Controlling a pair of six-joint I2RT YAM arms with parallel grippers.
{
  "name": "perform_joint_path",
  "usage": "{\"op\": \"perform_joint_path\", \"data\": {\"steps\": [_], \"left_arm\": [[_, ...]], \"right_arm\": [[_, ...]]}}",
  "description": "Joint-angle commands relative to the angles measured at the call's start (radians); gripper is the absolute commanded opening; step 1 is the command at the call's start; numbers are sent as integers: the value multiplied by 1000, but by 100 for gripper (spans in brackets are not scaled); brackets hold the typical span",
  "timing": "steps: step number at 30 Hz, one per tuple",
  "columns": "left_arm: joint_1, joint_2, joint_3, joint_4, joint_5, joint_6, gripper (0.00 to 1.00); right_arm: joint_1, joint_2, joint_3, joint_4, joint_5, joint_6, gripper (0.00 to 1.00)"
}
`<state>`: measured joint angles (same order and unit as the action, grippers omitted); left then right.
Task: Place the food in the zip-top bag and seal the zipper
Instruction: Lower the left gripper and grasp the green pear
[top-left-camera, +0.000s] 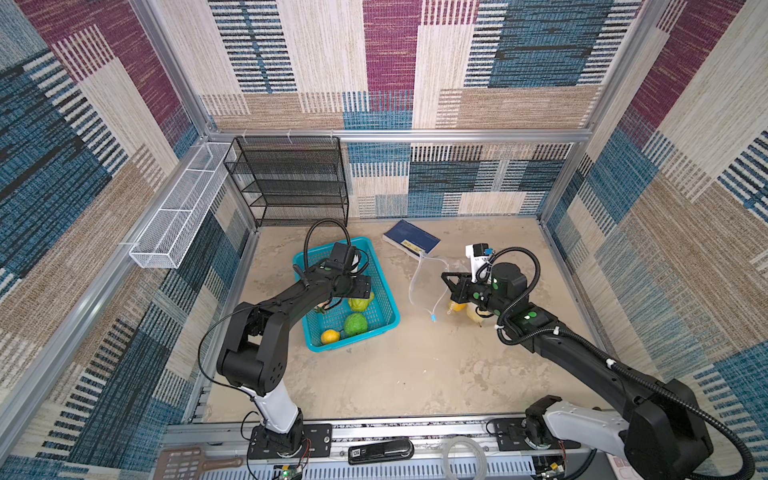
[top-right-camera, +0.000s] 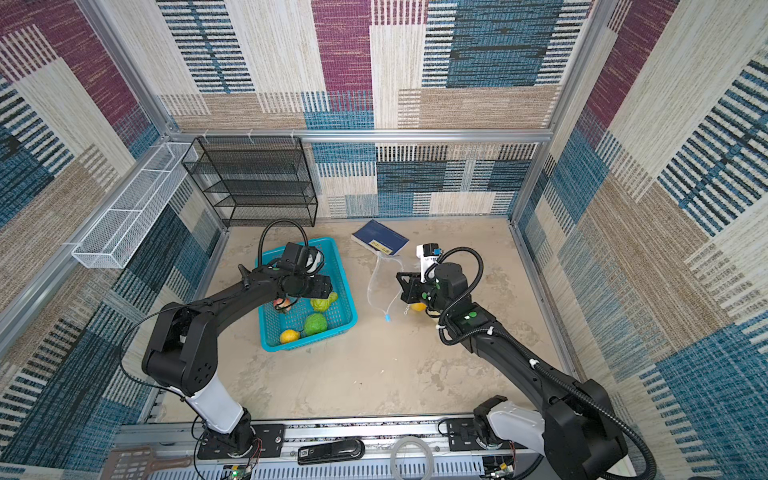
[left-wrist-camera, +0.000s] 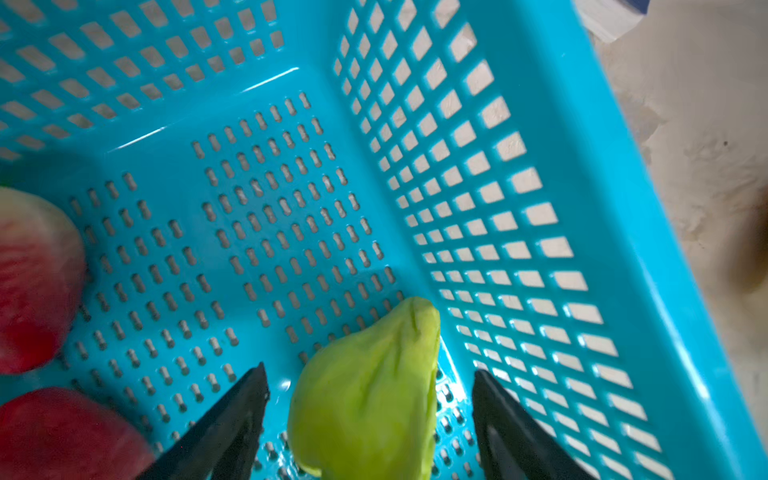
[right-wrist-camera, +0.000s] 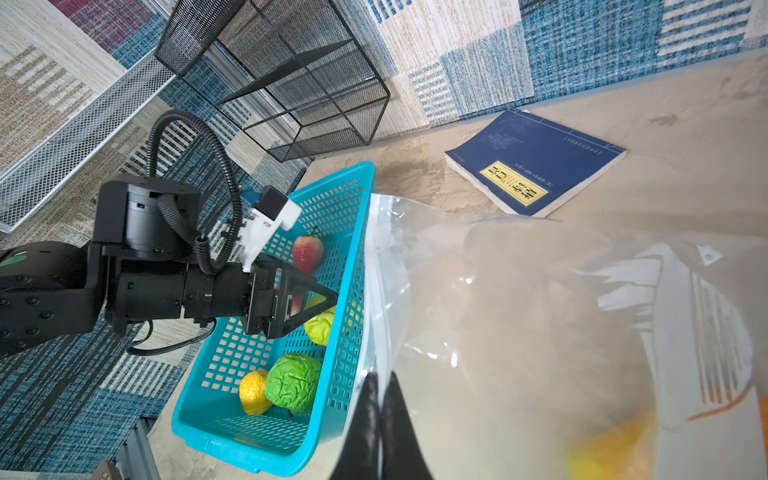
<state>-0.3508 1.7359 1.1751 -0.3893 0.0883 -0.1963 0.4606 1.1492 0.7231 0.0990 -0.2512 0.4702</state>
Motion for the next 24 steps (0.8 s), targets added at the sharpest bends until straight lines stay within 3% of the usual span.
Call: {"op": "perform_joint_path", "data": {"steps": [1, 7, 24], "left_arm": [[0, 22, 15, -41, 62, 80, 80], [-3, 40, 12, -68, 96, 62, 88], [-25, 80, 23, -116, -8, 58, 83]], "right_arm": [[1, -12, 4, 4, 22, -10, 0], [1, 4, 11, 11, 14, -6, 0], [1, 8, 11, 11, 18, -2, 0]]}}
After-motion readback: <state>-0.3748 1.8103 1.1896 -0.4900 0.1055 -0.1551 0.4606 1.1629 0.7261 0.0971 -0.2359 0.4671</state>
